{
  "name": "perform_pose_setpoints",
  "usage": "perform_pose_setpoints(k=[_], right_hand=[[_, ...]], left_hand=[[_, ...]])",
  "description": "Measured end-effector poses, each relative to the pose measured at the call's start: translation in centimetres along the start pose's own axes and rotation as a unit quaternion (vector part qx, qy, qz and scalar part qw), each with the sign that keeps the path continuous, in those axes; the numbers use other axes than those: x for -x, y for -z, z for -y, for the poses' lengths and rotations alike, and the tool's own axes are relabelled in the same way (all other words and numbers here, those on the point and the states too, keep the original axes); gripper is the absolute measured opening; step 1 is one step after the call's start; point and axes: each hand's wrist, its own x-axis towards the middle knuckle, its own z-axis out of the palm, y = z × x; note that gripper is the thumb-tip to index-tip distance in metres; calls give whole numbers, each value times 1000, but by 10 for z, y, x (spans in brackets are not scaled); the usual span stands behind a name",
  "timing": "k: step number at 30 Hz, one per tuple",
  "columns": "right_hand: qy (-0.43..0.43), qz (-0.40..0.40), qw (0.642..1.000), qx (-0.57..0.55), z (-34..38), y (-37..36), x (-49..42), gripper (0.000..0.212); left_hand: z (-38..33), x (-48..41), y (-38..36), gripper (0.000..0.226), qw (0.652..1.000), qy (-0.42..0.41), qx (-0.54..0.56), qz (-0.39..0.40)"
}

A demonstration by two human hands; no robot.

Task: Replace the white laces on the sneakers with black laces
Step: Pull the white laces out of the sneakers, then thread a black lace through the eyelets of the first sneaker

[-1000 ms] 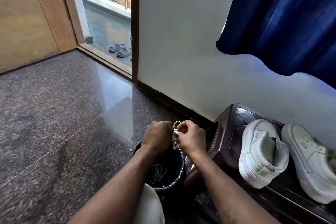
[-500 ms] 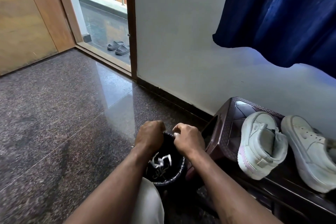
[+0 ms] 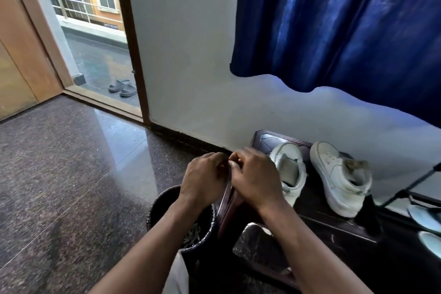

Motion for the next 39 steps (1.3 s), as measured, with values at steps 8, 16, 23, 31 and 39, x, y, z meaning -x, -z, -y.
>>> perform_pose_setpoints(k=[8,16,23,31,39], right_hand=[[-41,-114,993,2,-46,77,24,9],[-91,-81,990,70,-96,105,45,12],[-257,-40,949,178,-142,120,65,63],[-196,5,963,186,-149,107,64,48],[-101,-29,988,114,-132,93,75,32]], left_hand=[[-93,-14,-28,22,996,-70,-3,52],[-120,-15,-59,42,967,-136,-128,174],[-118,-9,-79,35,964,-115,-170,167],[-118,-23,-88,33,966,-99,-192,139],[-115,-26,-89,39,971,-69,-201,107]])
